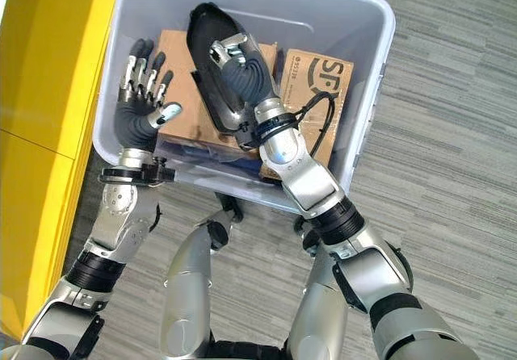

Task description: Move parts from the plastic box to the shelf.

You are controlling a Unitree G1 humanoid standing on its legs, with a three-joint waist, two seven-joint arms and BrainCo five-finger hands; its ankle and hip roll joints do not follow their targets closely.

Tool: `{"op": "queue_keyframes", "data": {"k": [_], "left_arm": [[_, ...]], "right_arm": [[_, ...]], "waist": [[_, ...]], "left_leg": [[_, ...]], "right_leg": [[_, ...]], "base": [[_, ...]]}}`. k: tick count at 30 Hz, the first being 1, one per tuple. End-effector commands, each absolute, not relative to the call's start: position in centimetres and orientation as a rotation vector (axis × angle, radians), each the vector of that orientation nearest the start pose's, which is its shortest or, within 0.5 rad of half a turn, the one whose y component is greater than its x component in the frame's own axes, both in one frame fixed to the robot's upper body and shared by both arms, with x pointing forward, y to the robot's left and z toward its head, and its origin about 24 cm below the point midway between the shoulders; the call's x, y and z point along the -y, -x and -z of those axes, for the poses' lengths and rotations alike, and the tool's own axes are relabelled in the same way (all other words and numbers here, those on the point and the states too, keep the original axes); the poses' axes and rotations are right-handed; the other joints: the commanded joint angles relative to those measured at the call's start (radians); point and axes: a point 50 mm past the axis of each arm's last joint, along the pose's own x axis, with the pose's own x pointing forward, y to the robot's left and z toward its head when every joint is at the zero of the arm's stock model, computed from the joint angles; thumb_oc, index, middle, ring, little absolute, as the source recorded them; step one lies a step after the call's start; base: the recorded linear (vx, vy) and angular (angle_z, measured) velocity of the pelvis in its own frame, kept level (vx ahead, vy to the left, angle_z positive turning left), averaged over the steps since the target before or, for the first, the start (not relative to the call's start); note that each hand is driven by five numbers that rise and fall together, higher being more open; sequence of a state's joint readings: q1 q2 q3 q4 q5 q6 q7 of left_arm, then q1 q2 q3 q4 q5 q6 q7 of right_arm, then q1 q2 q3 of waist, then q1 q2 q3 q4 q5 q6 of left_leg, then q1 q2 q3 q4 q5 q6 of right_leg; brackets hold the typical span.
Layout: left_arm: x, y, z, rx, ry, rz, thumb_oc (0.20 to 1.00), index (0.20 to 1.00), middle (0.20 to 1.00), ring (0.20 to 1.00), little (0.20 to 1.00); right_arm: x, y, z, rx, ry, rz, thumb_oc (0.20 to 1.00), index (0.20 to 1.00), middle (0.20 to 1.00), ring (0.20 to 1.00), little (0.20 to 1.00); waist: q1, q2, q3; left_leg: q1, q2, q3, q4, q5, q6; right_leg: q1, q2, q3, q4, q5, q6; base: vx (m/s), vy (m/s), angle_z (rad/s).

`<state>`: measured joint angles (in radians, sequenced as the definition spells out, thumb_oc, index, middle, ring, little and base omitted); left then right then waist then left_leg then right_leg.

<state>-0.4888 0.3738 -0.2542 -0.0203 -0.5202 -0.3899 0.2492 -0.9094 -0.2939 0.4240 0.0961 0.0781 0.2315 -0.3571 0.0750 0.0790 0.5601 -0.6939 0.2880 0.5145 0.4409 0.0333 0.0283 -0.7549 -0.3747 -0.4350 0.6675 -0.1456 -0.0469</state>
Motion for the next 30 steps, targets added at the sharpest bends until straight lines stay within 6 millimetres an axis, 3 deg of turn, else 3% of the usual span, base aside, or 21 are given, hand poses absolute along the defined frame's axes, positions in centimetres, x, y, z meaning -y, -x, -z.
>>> {"op": "queue_keyframes", "data": {"k": [1,6,14,20,30], "left_arm": [[-13.1,-27.8,-23.5,0.977,0.268,0.153,1.000,1.000,1.000,1.000,1.000],[-13.0,-27.1,-25.3,1.084,0.281,0.119,1.000,1.000,1.000,1.000,1.000],[-11.5,-28.7,-26.1,0.978,0.307,0.164,1.000,1.000,1.000,1.000,1.000],[-10.9,-30.5,-25.7,0.859,0.405,0.110,1.000,1.000,1.000,1.000,1.000],[-9.9,-31.3,-26.2,0.826,0.405,0.093,1.000,1.000,1.000,1.000,1.000]], "right_arm": [[6.9,-33.7,-28.5,0.797,0.439,0.057,0.200,0.200,0.200,0.200,0.200],[7.9,-34.2,-29.3,0.896,0.591,0.197,0.200,0.200,0.200,0.200,0.200],[7.8,-34.8,-29.8,0.954,0.722,0.233,0.200,0.200,0.200,0.200,0.200],[7.7,-35.7,-29.3,0.911,0.696,0.221,0.200,0.200,0.200,0.200,0.200],[7.1,-36.0,-30.1,0.893,0.665,0.244,0.200,0.200,0.200,0.200,0.200]], "waist": [[0.006,0.051,-0.040],[0.010,0.052,-0.040],[-0.007,0.045,-0.040],[-0.017,0.034,-0.040],[-0.018,0.023,-0.040]], "left_leg": [[-0.007,0.069,-0.098,0.014,-0.084,-0.158],[-0.042,0.063,-0.103,0.005,-0.076,-0.167],[-0.103,0.081,-0.101,0.021,-0.069,-0.185],[-0.155,0.095,-0.102,0.032,-0.059,-0.198],[-0.222,0.111,-0.113,0.046,-0.049,-0.217]], "right_leg": [[-0.016,-0.047,0.016,-0.041,-0.009,0.148],[-0.044,-0.046,0.014,-0.049,0.002,0.151],[-0.100,-0.047,0.022,-0.049,0.014,0.154],[-0.149,-0.046,0.029,-0.055,0.031,0.157],[-0.212,-0.052,0.028,-0.063,0.060,0.165]], "base": [[0.00,-0.029,0.06],[0.00,-0.013,0.06],[0.00,0.000,0.00],[0.00,-0.012,0.00],[0.00,-0.031,0.01]]}}
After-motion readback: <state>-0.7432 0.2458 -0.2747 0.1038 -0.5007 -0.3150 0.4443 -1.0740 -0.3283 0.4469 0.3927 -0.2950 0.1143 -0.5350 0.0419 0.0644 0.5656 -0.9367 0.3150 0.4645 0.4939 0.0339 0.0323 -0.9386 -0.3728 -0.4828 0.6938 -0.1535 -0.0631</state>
